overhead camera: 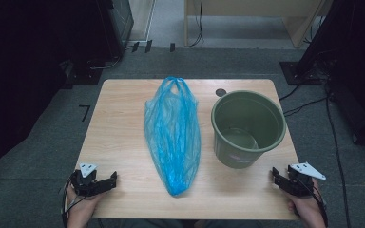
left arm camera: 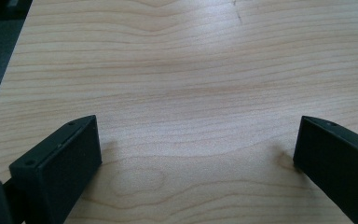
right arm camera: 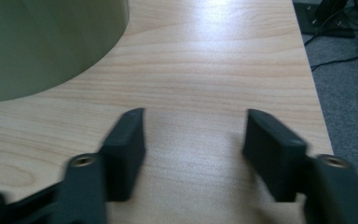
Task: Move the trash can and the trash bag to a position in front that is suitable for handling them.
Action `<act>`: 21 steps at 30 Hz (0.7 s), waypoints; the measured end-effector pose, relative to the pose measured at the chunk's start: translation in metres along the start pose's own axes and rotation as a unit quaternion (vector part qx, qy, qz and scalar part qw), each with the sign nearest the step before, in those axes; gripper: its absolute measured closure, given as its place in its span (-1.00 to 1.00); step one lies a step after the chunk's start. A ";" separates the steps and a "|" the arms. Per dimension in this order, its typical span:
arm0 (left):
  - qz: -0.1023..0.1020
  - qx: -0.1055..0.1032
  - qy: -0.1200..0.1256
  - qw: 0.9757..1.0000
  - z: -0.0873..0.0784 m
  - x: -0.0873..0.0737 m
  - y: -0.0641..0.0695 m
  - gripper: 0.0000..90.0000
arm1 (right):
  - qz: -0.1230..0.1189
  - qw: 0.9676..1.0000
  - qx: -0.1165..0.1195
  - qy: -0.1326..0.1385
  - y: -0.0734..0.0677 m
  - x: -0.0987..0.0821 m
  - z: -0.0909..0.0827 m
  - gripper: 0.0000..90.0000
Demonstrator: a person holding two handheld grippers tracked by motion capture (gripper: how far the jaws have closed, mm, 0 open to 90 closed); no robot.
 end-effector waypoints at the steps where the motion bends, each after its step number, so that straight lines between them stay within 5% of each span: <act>1: 0.000 0.000 0.000 1.000 0.000 0.000 0.000 -0.99 | -0.012 1.000 0.010 0.006 -0.001 0.000 0.000 0.21; 8: 0.001 -0.002 0.003 1.000 -0.001 0.000 0.000 -0.97 | -0.013 1.000 0.011 0.005 -0.004 0.004 0.001 0.36; 15: -0.011 0.009 0.006 1.000 -0.005 0.006 0.005 -0.67 | 0.027 0.999 0.020 0.032 0.000 0.026 0.000 0.25; 21: -0.030 -0.012 0.023 0.999 -0.012 0.022 0.016 -0.44 | 0.037 0.998 0.018 0.050 0.005 0.045 0.002 0.40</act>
Point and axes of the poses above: each handheld gripper's, and its own axes: z roughly forward along the jaws, x roughly out of its top, y roughly to its right, the point moved 3 cm from there along z, roughly forward along the jaws, and after that the axes turned 9 degrees about -z, right-handed, at the moved point
